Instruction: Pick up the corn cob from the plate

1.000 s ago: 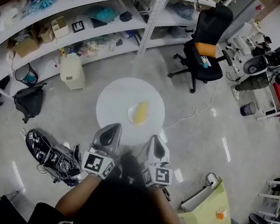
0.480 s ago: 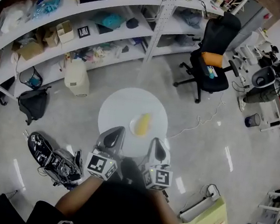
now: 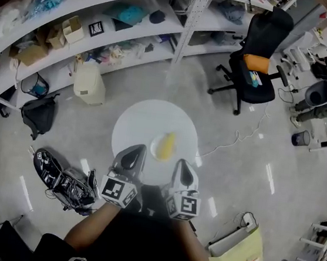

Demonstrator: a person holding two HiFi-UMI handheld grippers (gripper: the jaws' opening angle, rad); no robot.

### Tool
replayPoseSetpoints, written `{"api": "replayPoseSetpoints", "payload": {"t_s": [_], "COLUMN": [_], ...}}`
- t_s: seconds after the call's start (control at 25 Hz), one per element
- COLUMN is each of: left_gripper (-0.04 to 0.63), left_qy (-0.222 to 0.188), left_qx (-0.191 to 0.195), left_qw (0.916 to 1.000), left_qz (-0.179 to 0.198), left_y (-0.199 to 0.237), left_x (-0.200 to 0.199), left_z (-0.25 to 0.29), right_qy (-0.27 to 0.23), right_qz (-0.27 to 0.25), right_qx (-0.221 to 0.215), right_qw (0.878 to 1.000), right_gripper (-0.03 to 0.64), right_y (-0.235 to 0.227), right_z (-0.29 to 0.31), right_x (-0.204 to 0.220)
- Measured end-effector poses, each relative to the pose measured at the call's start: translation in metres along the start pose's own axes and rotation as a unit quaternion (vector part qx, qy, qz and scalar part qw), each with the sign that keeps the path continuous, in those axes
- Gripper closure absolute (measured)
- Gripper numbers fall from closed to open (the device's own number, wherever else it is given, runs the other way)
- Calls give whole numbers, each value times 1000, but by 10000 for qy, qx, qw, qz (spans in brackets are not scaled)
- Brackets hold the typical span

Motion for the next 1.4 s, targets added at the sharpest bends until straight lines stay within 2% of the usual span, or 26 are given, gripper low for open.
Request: {"api": "replayPoseSetpoints", "payload": {"t_s": [0.6, 0.96, 1.4], "left_gripper": [594, 594, 594], "left_qy": [506, 646, 983], "left_qx": [-71, -9, -92], "left_qw": [9986, 9977, 9944], "left_qz": [-159, -207, -383], "left_y": [18, 23, 31], "left_x": [54, 79, 115], "left_z": [44, 74, 85], "right_qy": [479, 803, 1194], "right_qz": [161, 258, 438], "right_qx": [47, 108, 187], "right_qw": [9987, 9964, 9917], "right_gripper": [611, 610, 609], "right_y": [-26, -39, -49], "right_z": [45, 67, 87], "right_x": [46, 77, 125]}}
Point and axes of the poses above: the fingertips, and each gripper's own axes: z forward along the fingers, y to its left, x out of its underside, the point moved 2 cm from there along -z, backward along the fingers, and after that the axes turned 1 degree about -y, right-handed, at the moved point
